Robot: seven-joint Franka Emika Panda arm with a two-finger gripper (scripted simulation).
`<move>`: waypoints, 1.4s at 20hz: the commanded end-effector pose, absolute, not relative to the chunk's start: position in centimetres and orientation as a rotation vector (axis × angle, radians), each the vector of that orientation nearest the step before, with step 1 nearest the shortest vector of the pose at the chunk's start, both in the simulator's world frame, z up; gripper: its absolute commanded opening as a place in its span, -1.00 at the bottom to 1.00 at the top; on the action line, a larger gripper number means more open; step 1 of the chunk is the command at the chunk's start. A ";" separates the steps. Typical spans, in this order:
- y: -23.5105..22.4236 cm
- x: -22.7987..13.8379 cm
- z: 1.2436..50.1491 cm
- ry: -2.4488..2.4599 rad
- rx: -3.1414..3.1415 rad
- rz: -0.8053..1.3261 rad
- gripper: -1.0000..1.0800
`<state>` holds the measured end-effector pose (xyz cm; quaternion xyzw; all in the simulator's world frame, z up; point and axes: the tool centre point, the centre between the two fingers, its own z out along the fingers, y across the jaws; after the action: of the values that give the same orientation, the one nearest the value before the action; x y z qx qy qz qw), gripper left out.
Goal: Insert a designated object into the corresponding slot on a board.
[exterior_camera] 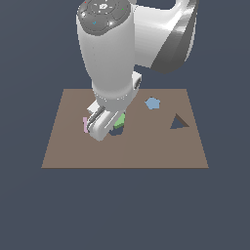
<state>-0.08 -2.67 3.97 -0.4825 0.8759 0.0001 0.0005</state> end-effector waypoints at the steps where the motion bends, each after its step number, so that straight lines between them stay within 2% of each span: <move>1: -2.7 0.5 4.0 2.795 -1.431 0.000 -1.00; 12: -3.1 2.0 4.1 2.897 -1.214 0.001 -1.00; 26: -3.1 2.1 3.0 2.905 -1.195 0.001 -1.00; 27: -3.1 2.1 3.0 2.905 -1.195 0.001 0.92; 28: -3.1 2.1 3.0 2.905 -1.195 0.001 0.92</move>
<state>2.11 -3.15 3.07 -0.3804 0.9248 0.0005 -0.0003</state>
